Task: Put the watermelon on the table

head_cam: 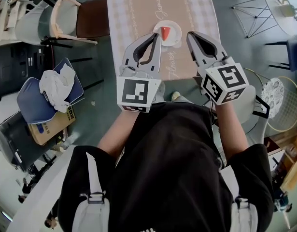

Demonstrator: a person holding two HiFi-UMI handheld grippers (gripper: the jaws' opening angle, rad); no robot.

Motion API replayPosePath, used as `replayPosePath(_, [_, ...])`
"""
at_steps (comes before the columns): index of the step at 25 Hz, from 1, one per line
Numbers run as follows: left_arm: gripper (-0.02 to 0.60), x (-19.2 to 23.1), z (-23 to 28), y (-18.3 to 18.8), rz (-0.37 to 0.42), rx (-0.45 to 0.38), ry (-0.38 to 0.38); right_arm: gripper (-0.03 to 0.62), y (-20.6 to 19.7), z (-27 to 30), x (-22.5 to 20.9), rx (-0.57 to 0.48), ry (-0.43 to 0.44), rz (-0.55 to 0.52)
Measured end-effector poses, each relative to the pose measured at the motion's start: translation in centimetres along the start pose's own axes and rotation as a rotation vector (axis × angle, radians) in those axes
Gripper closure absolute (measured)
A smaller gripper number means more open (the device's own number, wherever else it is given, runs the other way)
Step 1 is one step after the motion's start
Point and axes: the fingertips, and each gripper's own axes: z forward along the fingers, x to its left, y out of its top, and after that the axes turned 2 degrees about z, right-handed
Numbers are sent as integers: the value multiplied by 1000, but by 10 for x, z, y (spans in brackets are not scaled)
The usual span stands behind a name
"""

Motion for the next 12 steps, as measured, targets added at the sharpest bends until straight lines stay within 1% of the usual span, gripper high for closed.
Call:
replayPosePath(7, [571,-42,-25,6,8,-20,33,580,-7,-50,-4,-31,12,-17])
replayPosePath(12, [569,-66,-50,4,19,-26,55,580,-19,-79,5,-48,25,-16])
